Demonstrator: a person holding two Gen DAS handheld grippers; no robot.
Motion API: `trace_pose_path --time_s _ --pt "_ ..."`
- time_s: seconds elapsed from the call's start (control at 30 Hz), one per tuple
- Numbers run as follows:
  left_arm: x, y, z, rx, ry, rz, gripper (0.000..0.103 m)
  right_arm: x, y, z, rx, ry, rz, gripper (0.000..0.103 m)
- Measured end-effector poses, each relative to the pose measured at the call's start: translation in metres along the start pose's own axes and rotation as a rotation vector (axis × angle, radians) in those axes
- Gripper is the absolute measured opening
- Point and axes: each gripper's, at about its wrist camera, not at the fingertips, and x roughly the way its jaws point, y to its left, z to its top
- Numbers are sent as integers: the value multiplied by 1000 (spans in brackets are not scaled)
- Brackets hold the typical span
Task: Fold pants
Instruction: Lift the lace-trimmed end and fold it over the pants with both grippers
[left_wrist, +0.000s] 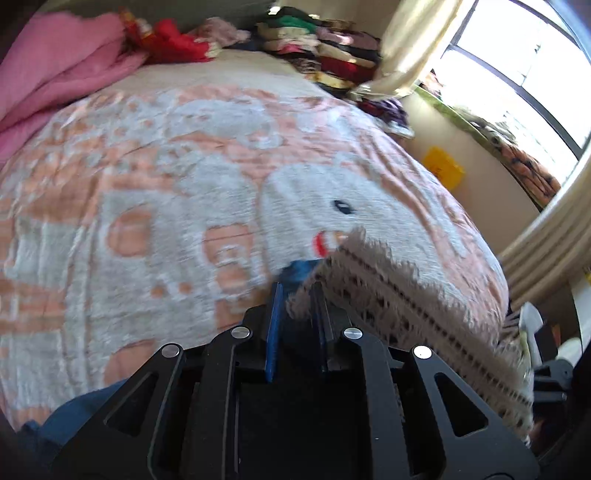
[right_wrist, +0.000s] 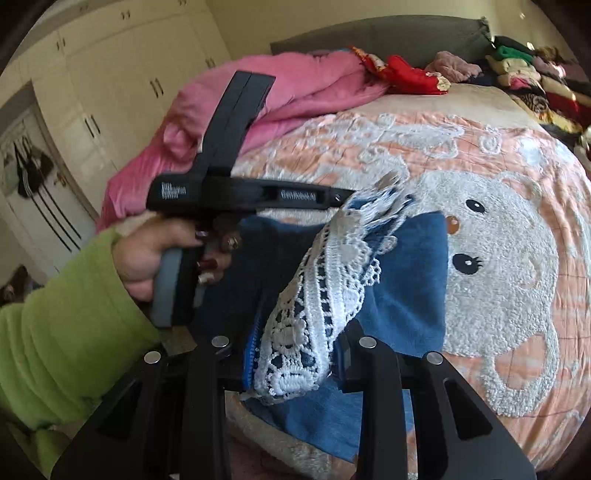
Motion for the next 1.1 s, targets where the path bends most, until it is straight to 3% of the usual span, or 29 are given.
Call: trace_pose_path --time_s 0.2,0.33,0.4,0.47,0.5,0.67,0.8,1.0,1.1 --pt "-35 39 -20 -134 -67 -3 9 30 33 -12 -117 73 -15 29" --pt "-58 56 -35 -217 -100 -23 15 49 52 -23 -169 122 9 29" --pt "-62 63 -41 -240 -100 -23 18 52 57 -27 -175 147 44 34" --pt "-65 65 -44 -257 -100 -29 19 45 59 -29 -175 141 78 48" --pt "-67 66 -45 -263 -103 -35 19 39 58 -29 -181 129 76 49" --pt "-80 66 -44 -285 -135 -81 25 4 17 -11 -103 27 -3 51" --pt "-73 58 -43 -285 -105 -94 31 -10 -29 10 -28 -13 -76 51" --pt "-47 46 -47 -288 -17 -74 55 3 -69 39 -44 -4 -167 51" --pt "-35 42 -47 -281 4 -58 59 16 -76 47 -63 15 -174 51"
